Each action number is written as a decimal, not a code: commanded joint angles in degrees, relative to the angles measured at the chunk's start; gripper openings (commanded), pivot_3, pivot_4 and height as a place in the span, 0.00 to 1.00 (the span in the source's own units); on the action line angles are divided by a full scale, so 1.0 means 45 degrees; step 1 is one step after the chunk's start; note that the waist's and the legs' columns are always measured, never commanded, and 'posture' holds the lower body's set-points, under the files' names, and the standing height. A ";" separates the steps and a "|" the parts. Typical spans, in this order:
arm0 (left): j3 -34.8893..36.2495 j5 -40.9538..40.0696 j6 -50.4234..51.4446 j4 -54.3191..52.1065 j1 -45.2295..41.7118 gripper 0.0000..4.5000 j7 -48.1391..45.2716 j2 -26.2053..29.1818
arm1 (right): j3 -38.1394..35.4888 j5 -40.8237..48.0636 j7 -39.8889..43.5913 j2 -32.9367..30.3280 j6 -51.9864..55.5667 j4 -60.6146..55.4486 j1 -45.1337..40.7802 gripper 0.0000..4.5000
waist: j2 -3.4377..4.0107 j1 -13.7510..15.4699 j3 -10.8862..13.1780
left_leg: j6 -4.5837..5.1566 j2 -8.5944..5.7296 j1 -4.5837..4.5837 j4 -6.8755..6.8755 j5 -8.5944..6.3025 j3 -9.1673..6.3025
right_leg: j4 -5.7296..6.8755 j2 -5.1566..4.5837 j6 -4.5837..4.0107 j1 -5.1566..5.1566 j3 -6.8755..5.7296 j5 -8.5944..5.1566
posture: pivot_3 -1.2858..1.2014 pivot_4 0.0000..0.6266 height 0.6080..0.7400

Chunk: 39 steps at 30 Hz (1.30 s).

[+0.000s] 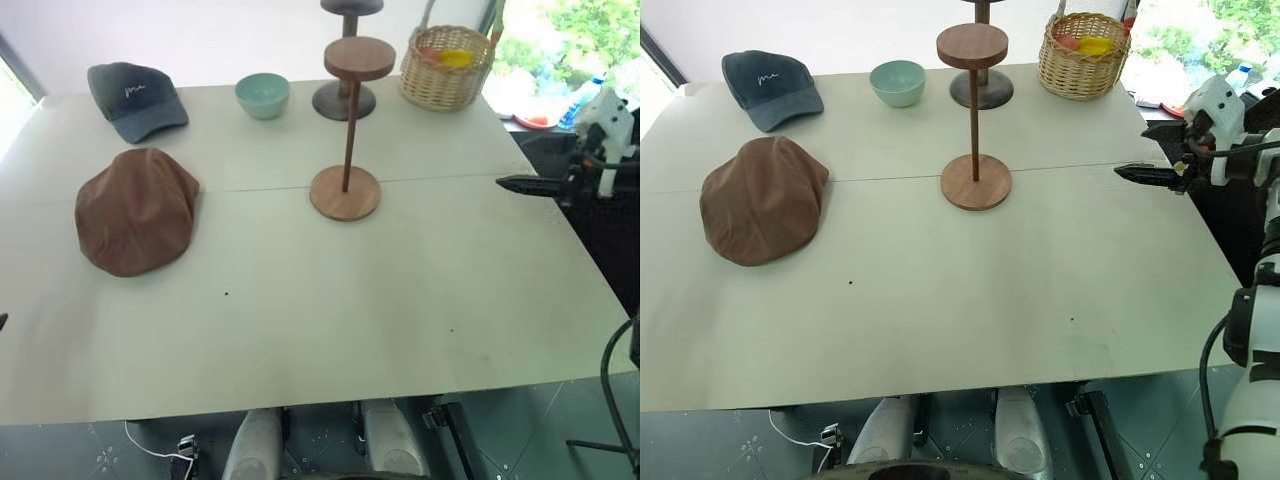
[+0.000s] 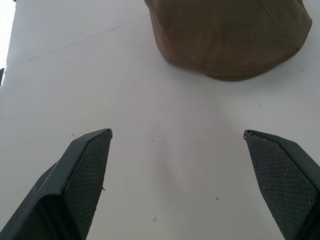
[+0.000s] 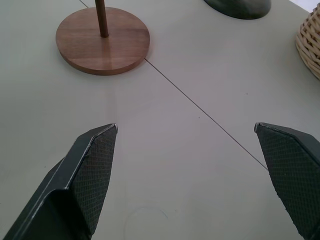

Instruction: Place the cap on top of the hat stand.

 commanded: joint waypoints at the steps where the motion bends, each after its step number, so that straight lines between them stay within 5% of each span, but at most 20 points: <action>1: 0.0564 -0.0022 -0.0083 -0.0259 0.0199 0.98 -0.0177 -0.0148 | -0.0232 -0.0046 -0.0031 -0.0082 -0.0411 0.0132 -0.0384 1.00 | 0.0002 0.0006 0.0001 | 0.0000 0.0000 0.0004 0.0000 0.0000 0.0009 | 0.0007 0.0000 0.0002 -0.0003 0.0008 0.0001 | 0.52 0.24 1.00; 12: 0.0122 0.0173 -0.0250 -0.0271 -0.0345 0.98 0.0014 0.0092 | -0.0376 -0.0102 -0.0378 0.0017 -0.1041 0.0738 -0.0556 1.00 | 0.0000 0.0004 0.0001 | 0.0001 0.0007 0.0057 0.0033 0.0001 0.0039 | 0.0096 0.0008 -0.0002 0.0005 0.0039 0.0003 | 0.52 0.24 1.00; 17: -0.1314 0.0743 -0.0959 -0.0601 -0.1550 0.98 -0.0004 0.0821 | -0.0412 0.0169 0.0172 0.0069 -0.0523 0.0222 -0.0537 1.00 | -0.0002 0.0038 0.0001 | -0.0001 0.0022 0.0111 0.0038 0.0006 0.0060 | 0.0154 0.0013 -0.0005 0.0026 0.0049 -0.0001 | 0.52 0.24 1.00; 22: -0.3418 0.1972 -0.2893 -0.1120 -0.2717 0.98 -0.0268 0.1611 | -0.0508 0.1147 0.1330 0.0072 0.1078 -0.3172 0.0498 1.00 | -0.0001 0.0010 0.0002 | -0.0008 0.0041 0.0145 0.0053 0.0011 0.0093 | 0.0180 0.0014 -0.0014 0.0053 0.0053 0.0007 | 0.52 0.24 1.00; 30: -0.7265 0.5184 -0.7124 -0.0312 -0.3900 0.98 0.0018 0.2080 | -0.1728 0.5373 0.0667 -0.0158 0.7284 -1.3498 0.4648 1.00 | 0.0002 0.0062 0.0003 | 0.0005 0.0077 0.0161 0.0023 0.0006 0.0113 | 0.0189 0.0055 0.0028 0.0043 0.0077 0.0020 | 0.52 0.24 1.00; 39: -0.9708 0.7822 -0.8563 0.1785 -0.5733 0.98 0.2573 0.1368 | -0.2833 0.7727 -0.1008 -0.0708 0.9880 -1.6924 0.5567 1.00 | -0.0032 0.0160 -0.0012 | 0.0003 0.0091 0.0165 0.0079 0.0005 0.0148 | 0.0180 0.0033 -0.0029 0.0068 0.0077 0.0022 | 0.52 0.24 1.00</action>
